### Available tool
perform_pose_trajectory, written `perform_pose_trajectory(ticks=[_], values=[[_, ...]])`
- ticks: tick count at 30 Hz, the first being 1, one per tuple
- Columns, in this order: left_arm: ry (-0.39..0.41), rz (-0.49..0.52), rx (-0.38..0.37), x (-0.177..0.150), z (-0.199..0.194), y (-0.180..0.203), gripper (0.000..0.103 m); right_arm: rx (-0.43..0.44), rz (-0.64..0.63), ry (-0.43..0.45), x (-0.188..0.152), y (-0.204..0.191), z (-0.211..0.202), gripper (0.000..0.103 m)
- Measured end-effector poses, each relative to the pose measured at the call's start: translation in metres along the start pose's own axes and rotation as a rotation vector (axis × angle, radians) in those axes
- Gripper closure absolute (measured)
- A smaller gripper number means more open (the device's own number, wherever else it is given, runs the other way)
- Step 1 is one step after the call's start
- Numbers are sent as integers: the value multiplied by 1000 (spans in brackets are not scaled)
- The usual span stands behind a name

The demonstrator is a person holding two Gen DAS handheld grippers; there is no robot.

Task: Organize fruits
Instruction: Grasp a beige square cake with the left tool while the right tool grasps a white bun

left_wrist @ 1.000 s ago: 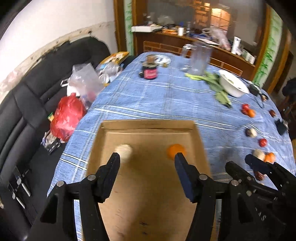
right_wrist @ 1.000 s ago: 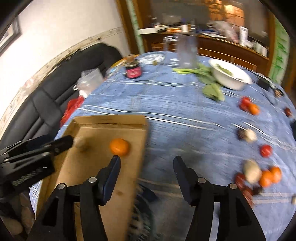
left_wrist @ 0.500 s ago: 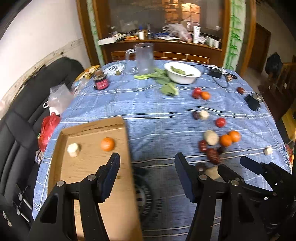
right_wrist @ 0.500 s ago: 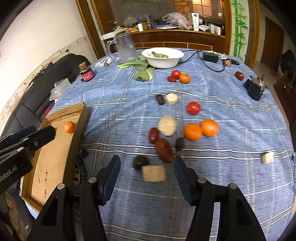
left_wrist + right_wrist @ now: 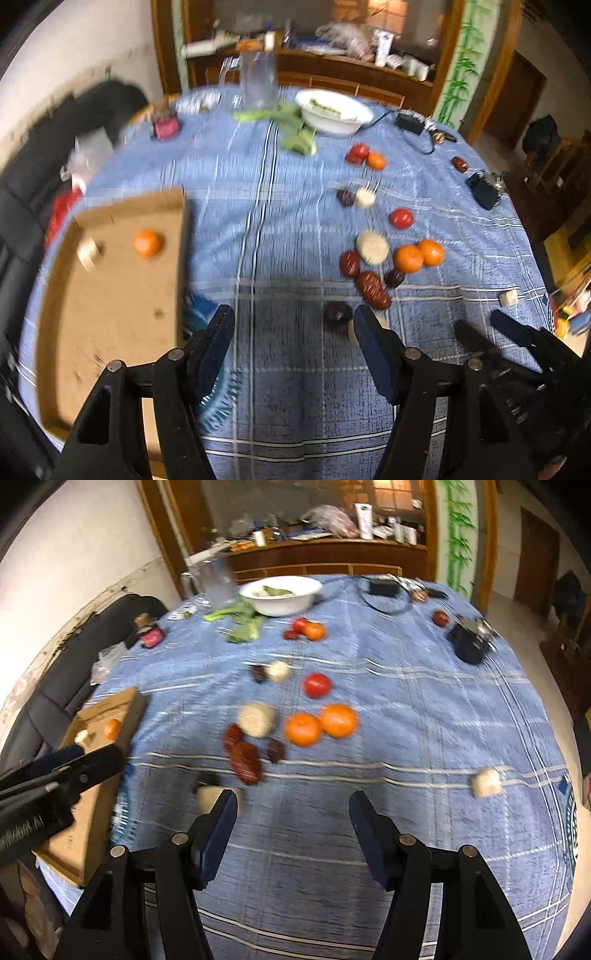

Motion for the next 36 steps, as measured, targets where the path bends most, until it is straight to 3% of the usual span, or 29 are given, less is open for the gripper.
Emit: perform_pose_trajectory(ticks=[6, 11, 19, 23, 24, 26, 28, 30, 31, 35, 36], values=[[-75, 0, -36, -21, 35, 15, 37, -76, 167, -2, -12, 83, 1, 36], [-78, 50, -80, -21, 48, 44, 37, -120, 213, 16, -9, 124, -4, 36], [-82, 109, -88, -15, 65, 67, 38, -143, 171, -2, 3, 142, 14, 36], [-59, 126, -69, -15, 59, 68, 58, -134, 147, -19, 6, 139, 25, 36], [-58, 126, -69, -15, 59, 68, 58, -133, 142, -19, 6, 138, 26, 39], [-62, 123, -68, -15, 60, 66, 58, -129, 138, -26, 6, 135, 30, 49], [-64, 119, -69, -15, 62, 65, 54, -134, 132, -25, 6, 133, 31, 52], [-76, 112, -86, -15, 64, 64, 37, -135, 128, -28, 6, 132, 31, 56], [-82, 106, -92, -16, 66, 63, 35, -136, 127, -29, 7, 132, 31, 57], [-67, 135, -56, -21, 70, 62, 33, -148, 121, -30, 5, 130, 31, 59], [-61, 141, -47, -22, 71, 60, 38, -155, 117, -31, 5, 130, 31, 64]])
Point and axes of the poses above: each gripper's, at about its wrist camera, not at the fingertips, and z roughly the way its jaws point, y to its right, x to its top, the point moved 1 cm from there along z, roughly the way its jaws point, and after that the axes turned 2 degrees about -y, right-handed, at the moved point
